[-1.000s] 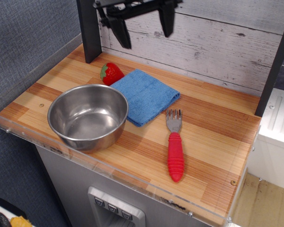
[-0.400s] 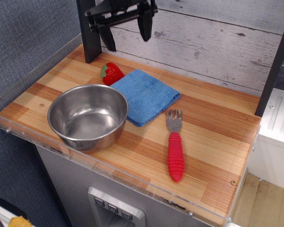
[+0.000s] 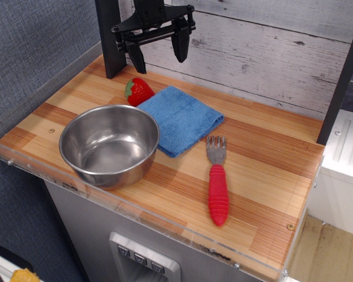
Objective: Pick up the strawberry and place it on the right of the blue cloth
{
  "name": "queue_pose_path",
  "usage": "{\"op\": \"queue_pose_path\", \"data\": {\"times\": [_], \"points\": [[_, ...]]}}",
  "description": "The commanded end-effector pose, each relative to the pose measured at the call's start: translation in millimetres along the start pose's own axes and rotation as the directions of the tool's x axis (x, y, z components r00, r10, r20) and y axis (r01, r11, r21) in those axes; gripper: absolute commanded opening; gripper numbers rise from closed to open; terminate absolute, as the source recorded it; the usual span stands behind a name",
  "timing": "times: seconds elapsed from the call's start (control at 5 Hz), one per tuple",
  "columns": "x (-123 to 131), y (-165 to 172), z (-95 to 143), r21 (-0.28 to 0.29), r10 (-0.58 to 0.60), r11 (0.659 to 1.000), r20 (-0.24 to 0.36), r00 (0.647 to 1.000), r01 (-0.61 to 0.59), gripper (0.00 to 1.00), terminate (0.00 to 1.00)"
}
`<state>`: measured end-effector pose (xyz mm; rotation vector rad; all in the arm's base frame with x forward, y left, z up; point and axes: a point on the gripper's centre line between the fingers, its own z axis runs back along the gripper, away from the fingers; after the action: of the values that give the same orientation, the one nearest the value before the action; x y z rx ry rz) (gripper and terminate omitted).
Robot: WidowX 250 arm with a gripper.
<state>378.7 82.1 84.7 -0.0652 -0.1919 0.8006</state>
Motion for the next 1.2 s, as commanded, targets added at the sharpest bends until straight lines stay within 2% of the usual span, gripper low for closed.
{"op": "queue_pose_path", "data": {"times": [0.0,0.6,1.0], "points": [[17,1,2,-0.004,0.01,1.0,0.033,0.999,-0.01,1.0,0.0],[26,32,-31,0.058,0.072,0.996,-0.033,0.997,-0.07,1.0,0.0],[31,47,-37,0.078,0.098,0.992,-0.04,0.994,-0.095,1.0,0.0]]}}
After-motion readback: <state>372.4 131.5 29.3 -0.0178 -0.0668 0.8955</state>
